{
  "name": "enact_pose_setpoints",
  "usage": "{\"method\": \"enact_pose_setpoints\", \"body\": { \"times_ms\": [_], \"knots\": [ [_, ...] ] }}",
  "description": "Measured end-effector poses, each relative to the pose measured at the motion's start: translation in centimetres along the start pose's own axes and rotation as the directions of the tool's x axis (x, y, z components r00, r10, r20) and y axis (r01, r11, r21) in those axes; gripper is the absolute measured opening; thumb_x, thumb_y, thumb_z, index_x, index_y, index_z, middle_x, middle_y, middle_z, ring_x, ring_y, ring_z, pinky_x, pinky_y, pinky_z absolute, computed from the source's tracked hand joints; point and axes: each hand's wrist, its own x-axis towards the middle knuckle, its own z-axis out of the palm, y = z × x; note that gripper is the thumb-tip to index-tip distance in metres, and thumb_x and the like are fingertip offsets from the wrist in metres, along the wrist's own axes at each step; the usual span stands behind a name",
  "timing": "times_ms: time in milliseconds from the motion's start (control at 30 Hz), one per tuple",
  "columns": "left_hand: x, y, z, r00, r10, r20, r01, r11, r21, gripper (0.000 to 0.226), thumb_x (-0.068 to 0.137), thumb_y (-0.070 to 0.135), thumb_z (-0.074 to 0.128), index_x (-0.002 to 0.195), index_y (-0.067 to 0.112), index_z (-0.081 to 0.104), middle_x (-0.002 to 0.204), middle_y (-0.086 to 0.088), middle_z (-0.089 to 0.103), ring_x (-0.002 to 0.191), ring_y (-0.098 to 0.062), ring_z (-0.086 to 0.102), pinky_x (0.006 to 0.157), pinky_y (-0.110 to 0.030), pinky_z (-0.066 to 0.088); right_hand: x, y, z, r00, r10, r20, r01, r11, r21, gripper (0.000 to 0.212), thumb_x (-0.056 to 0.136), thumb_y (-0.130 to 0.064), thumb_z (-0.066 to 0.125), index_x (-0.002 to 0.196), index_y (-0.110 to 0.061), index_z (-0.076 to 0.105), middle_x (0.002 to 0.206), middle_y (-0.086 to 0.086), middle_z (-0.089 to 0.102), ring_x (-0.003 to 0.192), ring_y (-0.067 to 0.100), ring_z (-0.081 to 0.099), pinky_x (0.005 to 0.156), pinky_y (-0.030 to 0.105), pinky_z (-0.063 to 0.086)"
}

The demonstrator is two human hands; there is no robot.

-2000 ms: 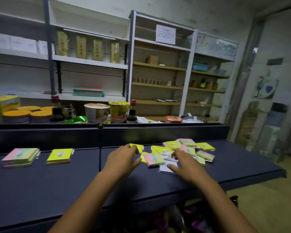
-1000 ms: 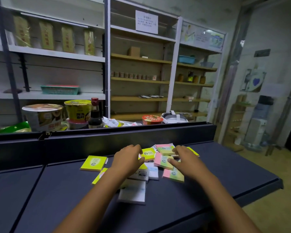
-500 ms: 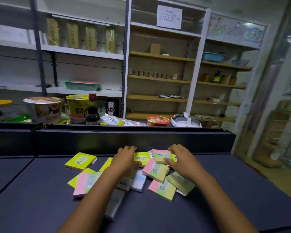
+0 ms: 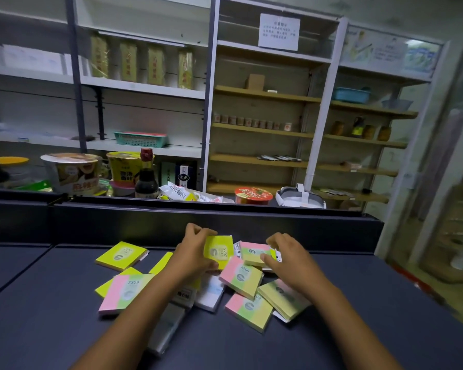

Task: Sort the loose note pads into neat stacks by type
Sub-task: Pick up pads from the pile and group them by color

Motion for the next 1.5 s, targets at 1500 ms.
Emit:
{"method": "enact_pose_setpoints", "body": {
  "times_ms": [1500],
  "knots": [
    [-0.7,2.1,-2.5,0.959,-0.27,-0.088,0.012,0.348,-0.937,0.039,0.084,0.002,0.071,0.12,0.01,0.057,0.113,-0.01,0.07,0.098,-0.025,0.071,0.071,-0.031,0.059,1.6,0.3,1.0,0.995,0.095,-0.023,-0.092,0.991,0.095,0.065,0.063,-0.038,0.09,0.107,-0.033,0.042,0.11,-0.007,0.055,0.105,0.013,0.05,0.088,0.035,0.052]
  ]
}}
